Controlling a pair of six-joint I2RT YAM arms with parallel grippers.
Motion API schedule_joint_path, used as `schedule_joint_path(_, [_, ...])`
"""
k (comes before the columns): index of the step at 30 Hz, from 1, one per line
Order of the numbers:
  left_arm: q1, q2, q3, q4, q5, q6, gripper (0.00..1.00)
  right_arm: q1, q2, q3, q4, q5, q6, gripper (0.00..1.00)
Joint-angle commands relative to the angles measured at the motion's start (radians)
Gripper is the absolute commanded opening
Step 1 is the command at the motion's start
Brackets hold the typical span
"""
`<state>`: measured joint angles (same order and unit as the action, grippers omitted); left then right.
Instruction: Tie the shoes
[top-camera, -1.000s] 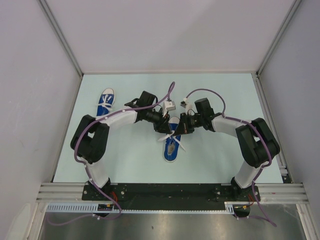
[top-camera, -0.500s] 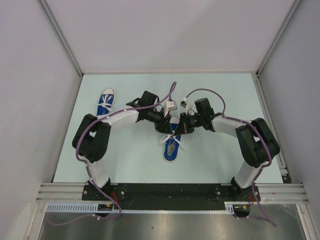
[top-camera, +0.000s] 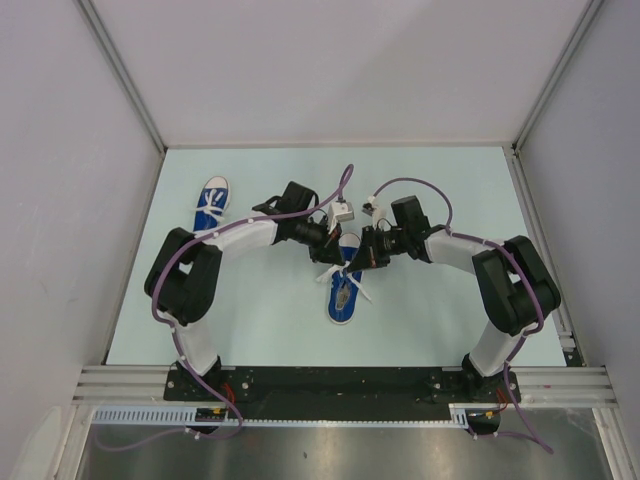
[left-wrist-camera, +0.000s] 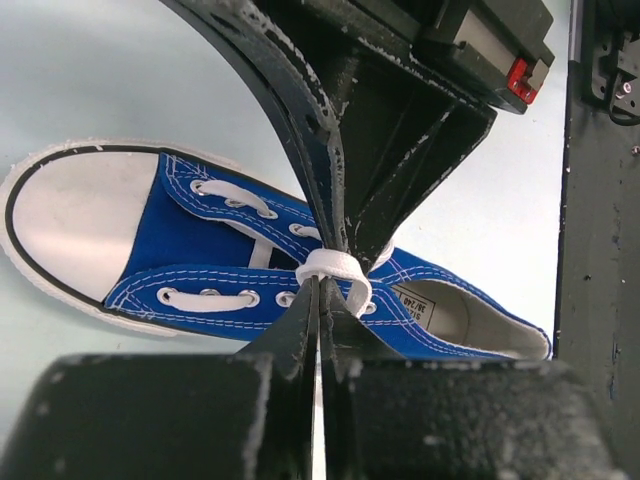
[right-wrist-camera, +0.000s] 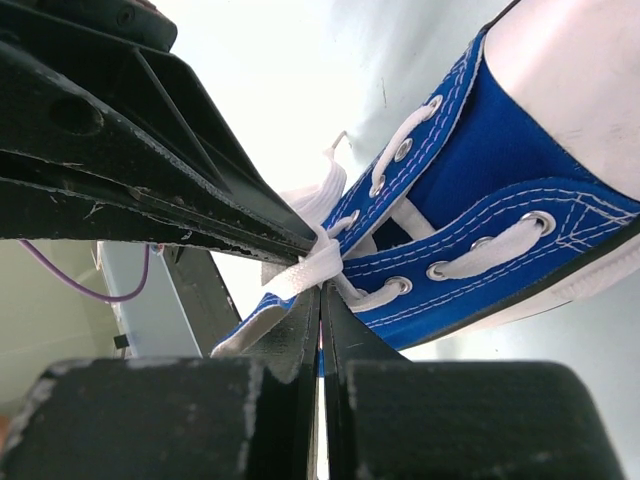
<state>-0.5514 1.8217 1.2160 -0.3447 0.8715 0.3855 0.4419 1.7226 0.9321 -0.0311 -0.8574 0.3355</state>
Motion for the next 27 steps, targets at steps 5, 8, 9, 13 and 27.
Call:
schedule_joint_path(5, [-0.004,-0.047,0.059,0.044,0.02,0.019,0.0,-0.002,-0.028,0.033,-0.009,-0.02,-0.026,0.0])
schedule_joint_path(8, [-0.004,-0.058,0.054,0.065,0.023,0.015,0.0,-0.002,-0.028,0.033,-0.007,-0.022,-0.024,0.0])
schedule_joint_path(9, [-0.004,-0.059,0.05,0.075,0.023,0.006,0.0,-0.002,-0.029,0.033,-0.009,-0.02,-0.026,0.0])
schedule_joint_path(13, [-0.004,-0.067,0.031,0.114,0.026,0.001,0.0,-0.003,-0.029,0.033,-0.012,-0.023,-0.029,0.0])
schedule_joint_path(27, [-0.022,-0.119,0.007,0.11,-0.022,0.18,0.0,-0.009,-0.037,0.033,-0.058,-0.031,-0.059,0.0])
